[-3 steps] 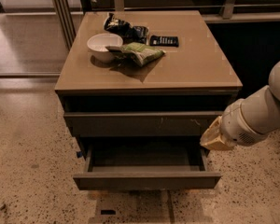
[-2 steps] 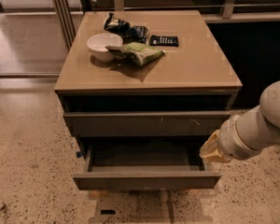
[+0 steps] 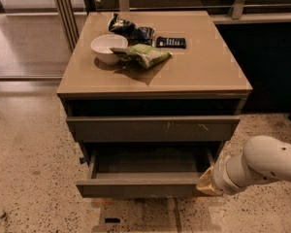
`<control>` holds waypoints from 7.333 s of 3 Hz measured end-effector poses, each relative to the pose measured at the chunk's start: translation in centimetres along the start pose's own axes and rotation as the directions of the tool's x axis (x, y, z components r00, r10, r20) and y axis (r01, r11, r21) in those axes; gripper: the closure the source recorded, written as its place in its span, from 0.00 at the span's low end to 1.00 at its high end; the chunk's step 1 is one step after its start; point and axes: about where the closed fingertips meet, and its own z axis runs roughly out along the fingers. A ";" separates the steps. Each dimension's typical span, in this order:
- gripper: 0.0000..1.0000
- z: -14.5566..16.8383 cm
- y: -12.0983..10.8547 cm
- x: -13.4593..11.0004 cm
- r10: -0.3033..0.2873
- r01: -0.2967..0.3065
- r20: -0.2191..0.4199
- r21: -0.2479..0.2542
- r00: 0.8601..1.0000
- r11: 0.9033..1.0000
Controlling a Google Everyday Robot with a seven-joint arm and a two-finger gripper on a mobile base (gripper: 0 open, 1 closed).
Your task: Close middle drawer
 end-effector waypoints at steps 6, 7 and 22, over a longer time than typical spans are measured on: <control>1.00 14.1 2.1 6.7 0.026 -0.025 0.011 -0.075 1.000 0.997; 1.00 14.9 0.4 6.8 -0.080 0.080 0.036 0.004 0.996 0.997; 1.00 14.9 -12.4 2.9 -0.187 0.096 0.318 0.280 0.929 0.955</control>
Offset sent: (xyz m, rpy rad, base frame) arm -0.0145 0.0163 -0.1478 0.1130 0.1416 -0.0600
